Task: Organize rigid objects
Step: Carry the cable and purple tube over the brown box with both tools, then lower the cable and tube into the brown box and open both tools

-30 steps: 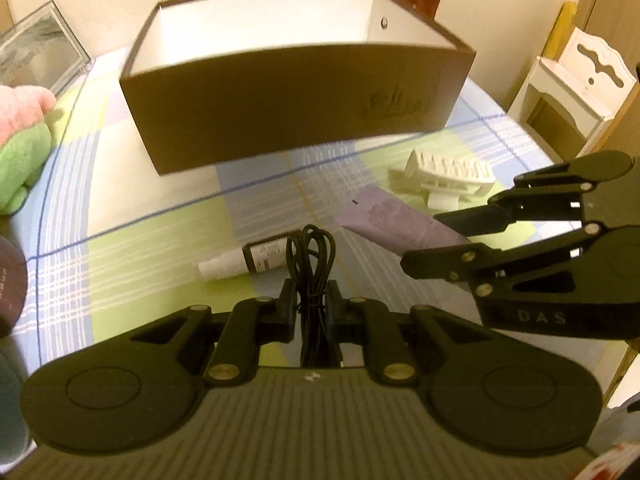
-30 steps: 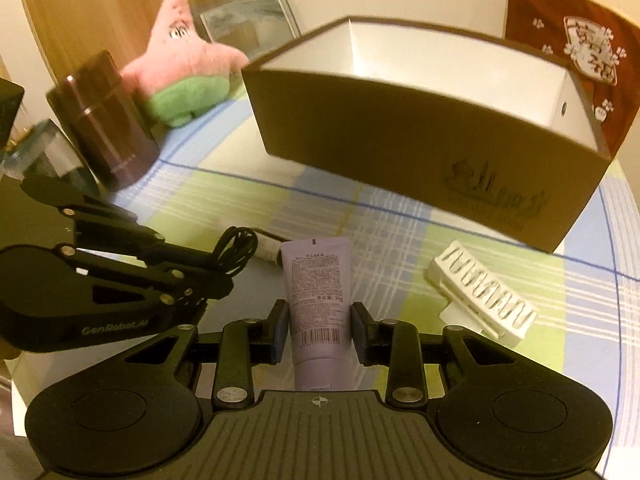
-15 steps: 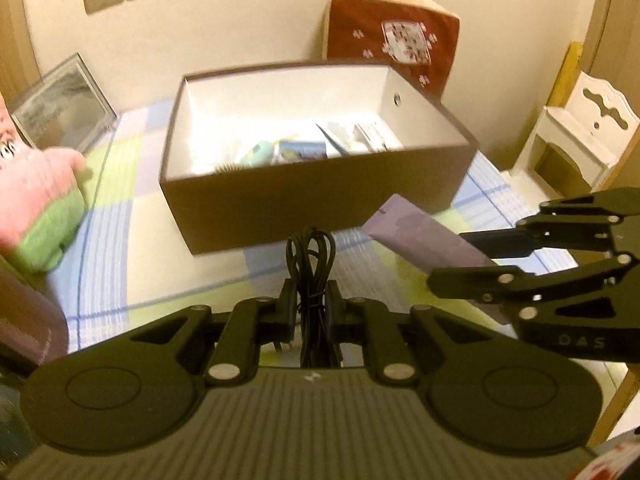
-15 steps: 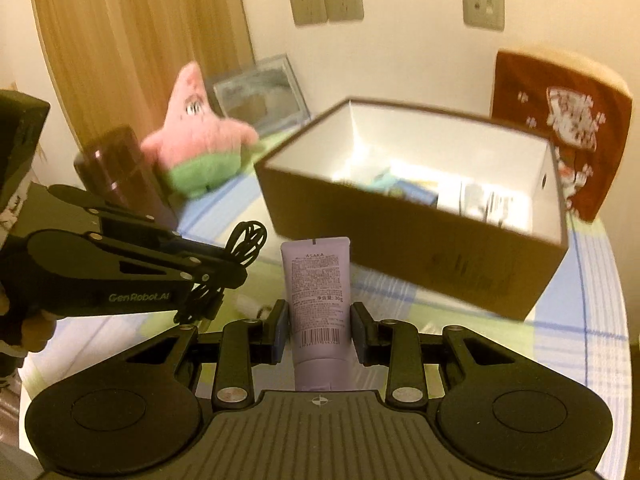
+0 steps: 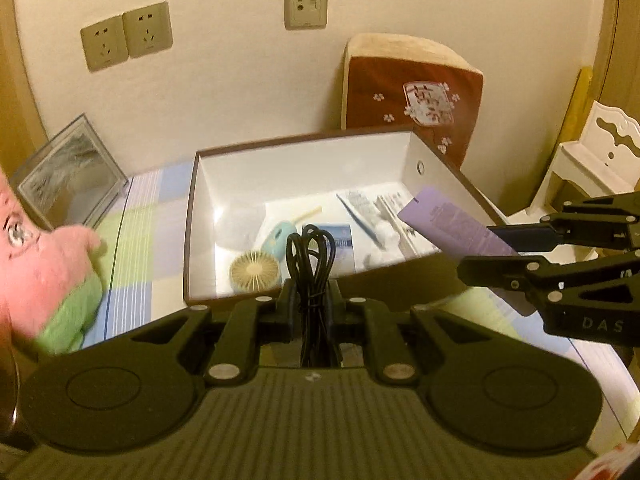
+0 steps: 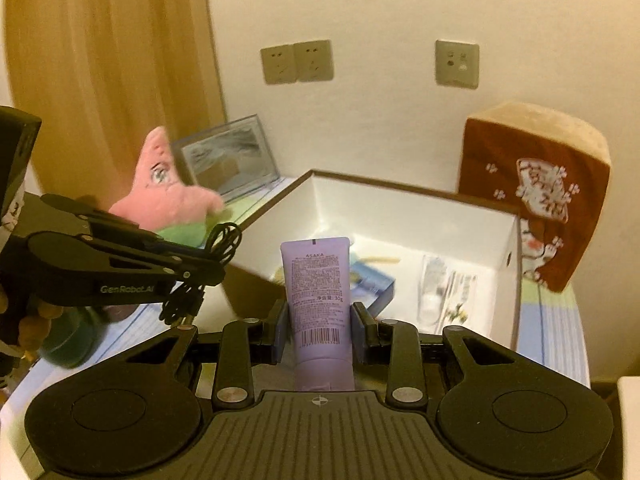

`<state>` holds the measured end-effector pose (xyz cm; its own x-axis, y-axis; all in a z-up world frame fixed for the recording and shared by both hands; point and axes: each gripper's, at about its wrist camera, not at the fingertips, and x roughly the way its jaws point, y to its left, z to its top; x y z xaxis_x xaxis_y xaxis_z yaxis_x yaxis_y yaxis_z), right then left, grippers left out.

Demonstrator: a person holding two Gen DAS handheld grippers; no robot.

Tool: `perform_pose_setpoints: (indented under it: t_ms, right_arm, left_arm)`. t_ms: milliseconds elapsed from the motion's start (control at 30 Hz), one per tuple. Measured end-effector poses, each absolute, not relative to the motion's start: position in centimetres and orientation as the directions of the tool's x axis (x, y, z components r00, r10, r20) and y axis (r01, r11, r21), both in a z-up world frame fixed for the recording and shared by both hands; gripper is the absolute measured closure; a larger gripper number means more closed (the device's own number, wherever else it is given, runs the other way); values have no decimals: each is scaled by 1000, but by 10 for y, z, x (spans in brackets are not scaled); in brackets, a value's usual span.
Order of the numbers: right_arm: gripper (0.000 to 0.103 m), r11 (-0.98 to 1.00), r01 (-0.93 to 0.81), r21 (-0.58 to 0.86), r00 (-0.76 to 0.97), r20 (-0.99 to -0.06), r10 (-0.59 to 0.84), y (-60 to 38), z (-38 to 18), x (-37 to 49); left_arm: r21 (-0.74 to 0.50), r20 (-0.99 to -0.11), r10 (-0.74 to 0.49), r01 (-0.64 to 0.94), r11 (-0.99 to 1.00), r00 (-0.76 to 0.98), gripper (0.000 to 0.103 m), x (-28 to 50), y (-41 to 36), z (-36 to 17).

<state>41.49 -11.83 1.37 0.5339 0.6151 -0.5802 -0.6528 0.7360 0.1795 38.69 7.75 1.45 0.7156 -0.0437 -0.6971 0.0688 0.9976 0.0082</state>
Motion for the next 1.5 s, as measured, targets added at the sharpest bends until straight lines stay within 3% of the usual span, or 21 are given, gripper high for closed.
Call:
perform_pose_setpoints:
  t_ms: [367, 833, 1500]
  right_arm:
    - [70, 774, -601, 199, 556, -591, 584, -112, -2, 485]
    - [70, 831, -481, 278, 516, -677, 525, -103, -51, 565]
    - [69, 863, -359, 355, 513, -698, 500, -93, -70, 609]
  left_arm:
    - [45, -702, -21, 73, 996, 711, 91, 459, 85, 11]
    - [50, -771, -12, 80, 996, 637, 90, 542, 84, -30]
    - [69, -779, -10, 101, 992, 627, 88, 587, 81, -47]
